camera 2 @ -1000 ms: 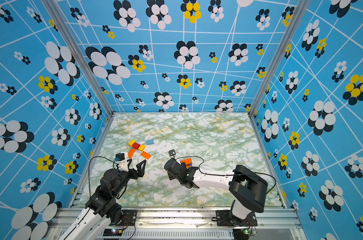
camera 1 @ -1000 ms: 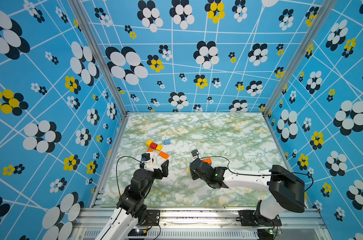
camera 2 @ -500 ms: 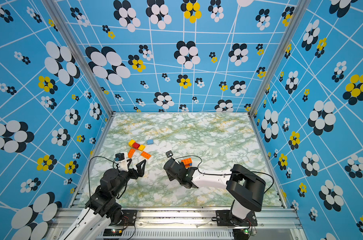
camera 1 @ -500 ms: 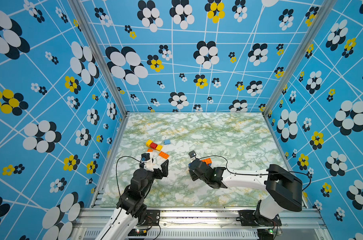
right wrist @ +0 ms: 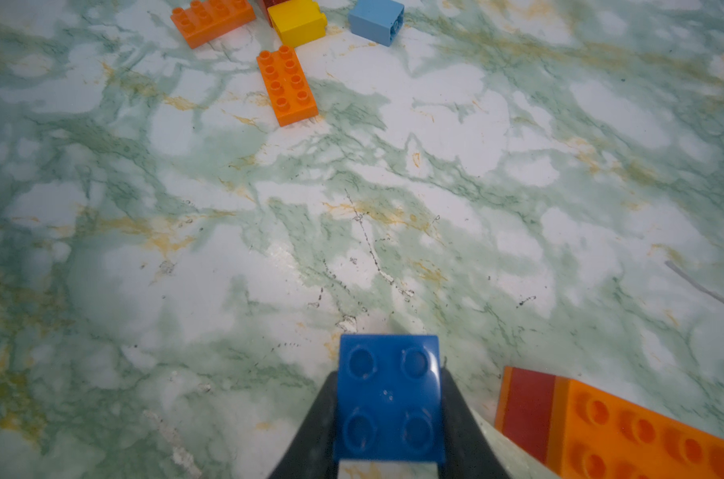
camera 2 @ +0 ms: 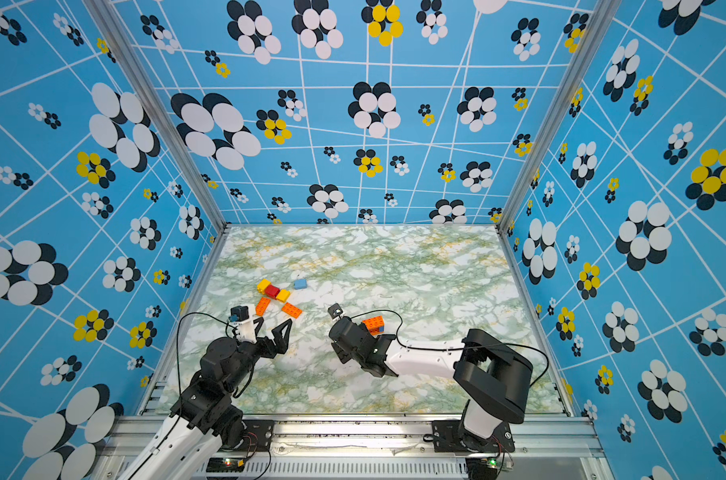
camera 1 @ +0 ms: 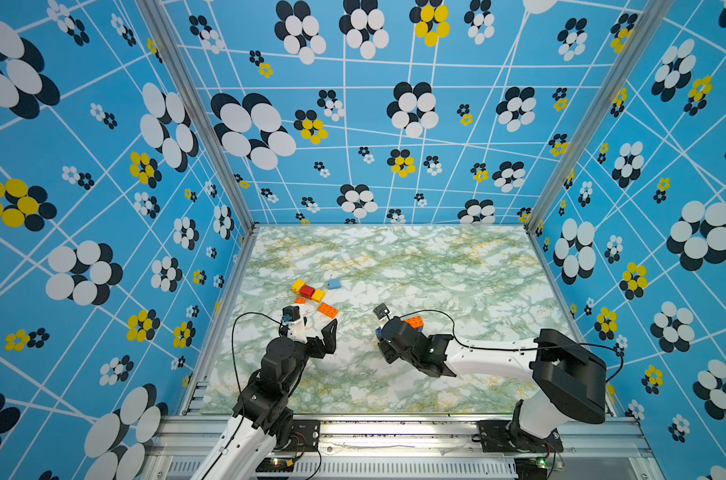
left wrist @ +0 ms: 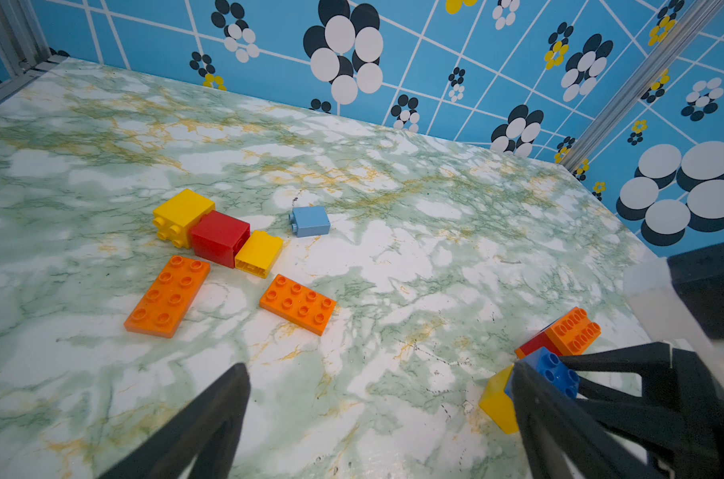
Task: Assemble the letter p with lego
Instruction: Assemble the lego brick with the lego brick.
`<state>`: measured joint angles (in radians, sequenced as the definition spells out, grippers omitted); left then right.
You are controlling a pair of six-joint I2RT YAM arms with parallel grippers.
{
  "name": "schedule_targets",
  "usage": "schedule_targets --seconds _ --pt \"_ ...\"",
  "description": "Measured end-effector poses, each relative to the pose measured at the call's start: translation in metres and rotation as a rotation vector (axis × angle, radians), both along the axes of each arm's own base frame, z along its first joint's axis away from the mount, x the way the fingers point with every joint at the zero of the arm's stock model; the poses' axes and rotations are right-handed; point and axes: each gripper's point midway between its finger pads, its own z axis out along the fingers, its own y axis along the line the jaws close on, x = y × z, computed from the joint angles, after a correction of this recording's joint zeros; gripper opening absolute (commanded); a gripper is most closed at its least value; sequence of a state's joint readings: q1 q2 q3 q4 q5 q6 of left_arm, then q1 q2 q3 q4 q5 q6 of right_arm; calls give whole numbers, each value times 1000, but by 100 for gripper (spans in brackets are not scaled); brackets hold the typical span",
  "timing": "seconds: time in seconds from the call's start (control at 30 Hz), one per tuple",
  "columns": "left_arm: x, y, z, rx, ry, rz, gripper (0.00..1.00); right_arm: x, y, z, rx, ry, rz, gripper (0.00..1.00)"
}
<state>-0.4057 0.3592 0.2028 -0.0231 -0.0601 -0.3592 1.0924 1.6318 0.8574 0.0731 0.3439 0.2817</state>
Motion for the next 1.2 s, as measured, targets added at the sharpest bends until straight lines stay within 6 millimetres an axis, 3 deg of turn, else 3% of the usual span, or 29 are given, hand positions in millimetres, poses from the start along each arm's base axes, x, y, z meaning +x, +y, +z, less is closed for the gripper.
schedule_targets --seconds 0.43,1.2 --pt "0 0 0 0 0 1 99 -6 -4 1 58 40 -9 13" --pt "1 2 0 0 0 7 99 -1 1 -3 -18 66 -21 11"
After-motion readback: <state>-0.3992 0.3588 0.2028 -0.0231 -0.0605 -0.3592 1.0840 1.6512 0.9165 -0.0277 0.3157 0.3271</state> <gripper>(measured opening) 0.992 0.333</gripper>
